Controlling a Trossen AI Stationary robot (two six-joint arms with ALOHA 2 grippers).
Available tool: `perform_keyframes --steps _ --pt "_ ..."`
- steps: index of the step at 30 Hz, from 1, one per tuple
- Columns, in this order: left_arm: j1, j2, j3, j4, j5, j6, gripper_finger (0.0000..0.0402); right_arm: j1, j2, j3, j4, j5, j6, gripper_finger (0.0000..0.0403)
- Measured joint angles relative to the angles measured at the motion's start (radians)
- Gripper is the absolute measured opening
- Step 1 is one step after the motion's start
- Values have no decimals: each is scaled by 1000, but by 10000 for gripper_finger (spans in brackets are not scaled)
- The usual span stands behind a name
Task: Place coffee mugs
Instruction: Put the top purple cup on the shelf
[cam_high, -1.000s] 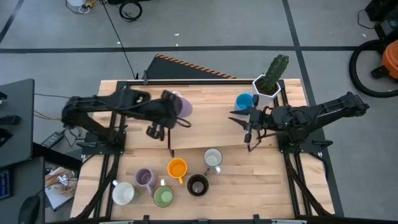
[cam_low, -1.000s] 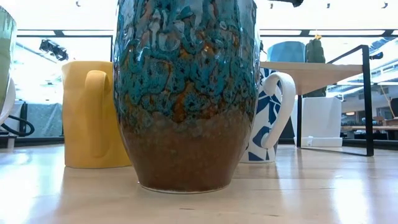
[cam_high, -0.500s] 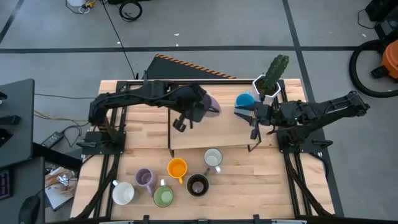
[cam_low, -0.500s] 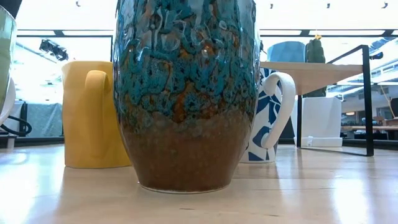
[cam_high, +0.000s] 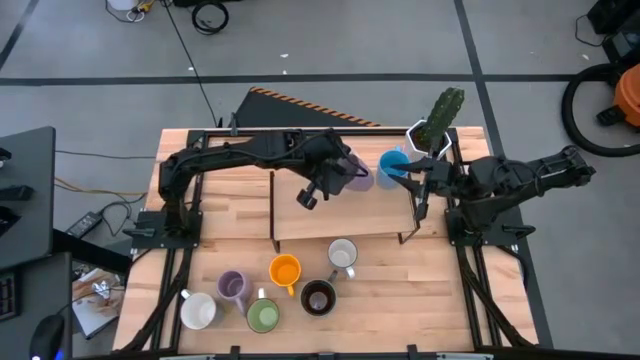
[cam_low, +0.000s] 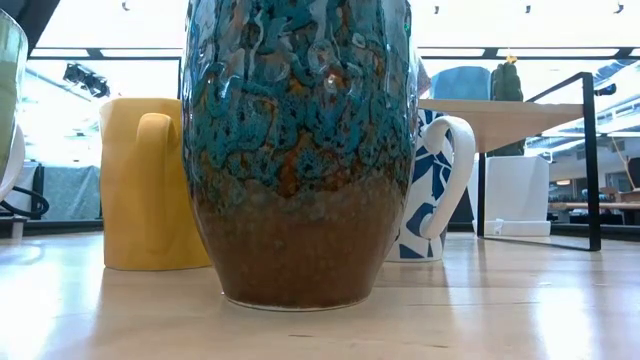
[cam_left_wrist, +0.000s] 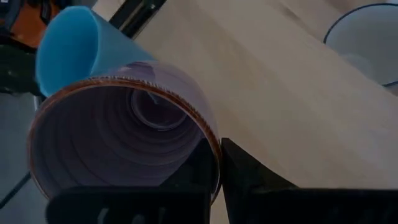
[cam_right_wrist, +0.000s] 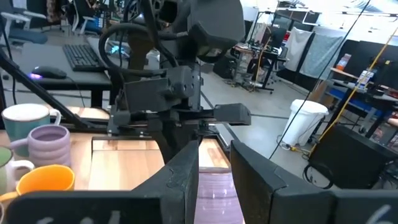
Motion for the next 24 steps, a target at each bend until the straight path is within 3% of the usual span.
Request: perform_keyframes --steps 18,24 --pt "27 2 0 -181 47 -83 19 0 8 0 3 -8 6 99" --pt "27 2 0 -177 43 -83 50 0 8 0 2 -16 7 99"
